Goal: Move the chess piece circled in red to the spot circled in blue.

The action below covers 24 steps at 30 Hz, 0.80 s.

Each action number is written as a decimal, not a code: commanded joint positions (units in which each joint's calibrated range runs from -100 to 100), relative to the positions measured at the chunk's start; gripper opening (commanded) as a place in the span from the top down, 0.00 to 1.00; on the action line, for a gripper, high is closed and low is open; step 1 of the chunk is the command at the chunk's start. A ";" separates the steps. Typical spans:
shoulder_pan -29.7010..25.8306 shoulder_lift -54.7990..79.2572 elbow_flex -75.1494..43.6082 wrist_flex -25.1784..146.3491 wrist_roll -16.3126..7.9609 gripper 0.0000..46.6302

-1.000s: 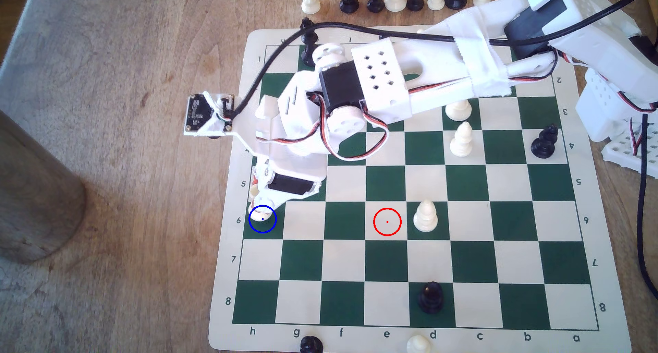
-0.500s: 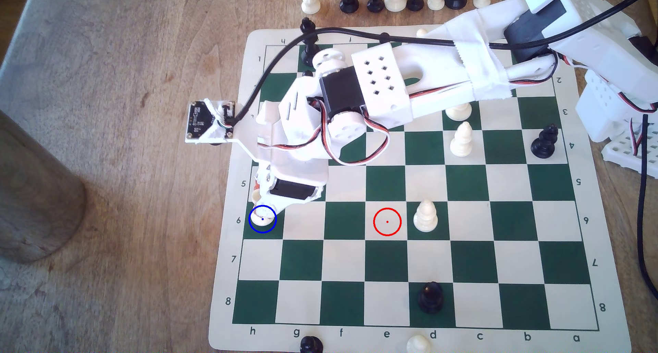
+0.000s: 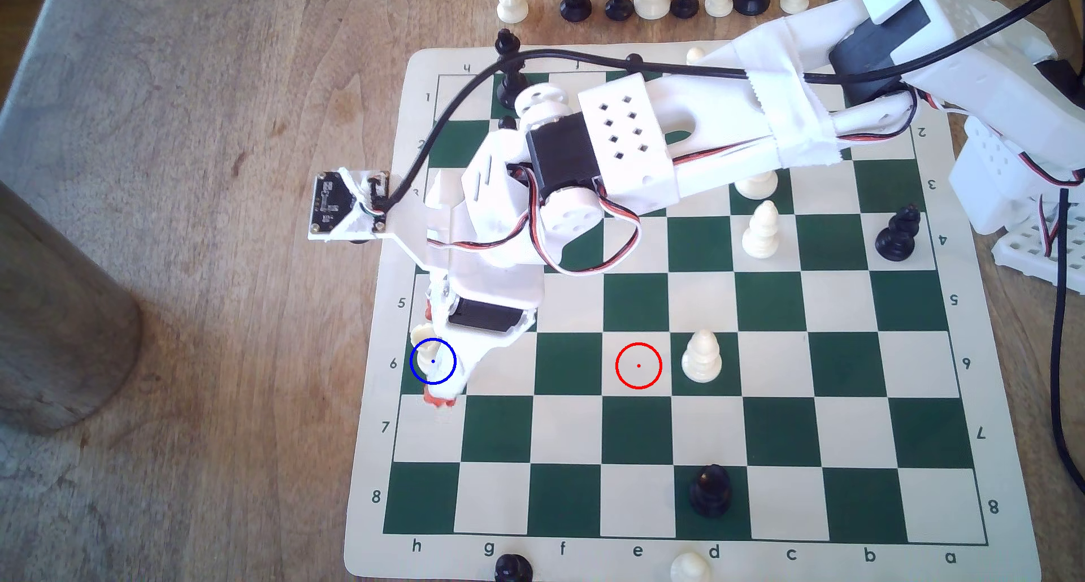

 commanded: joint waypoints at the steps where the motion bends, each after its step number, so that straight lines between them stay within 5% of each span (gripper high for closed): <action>1: 0.24 -6.30 -3.42 0.12 -0.20 0.38; 24: 0.48 -58.00 53.52 -5.37 -0.15 0.33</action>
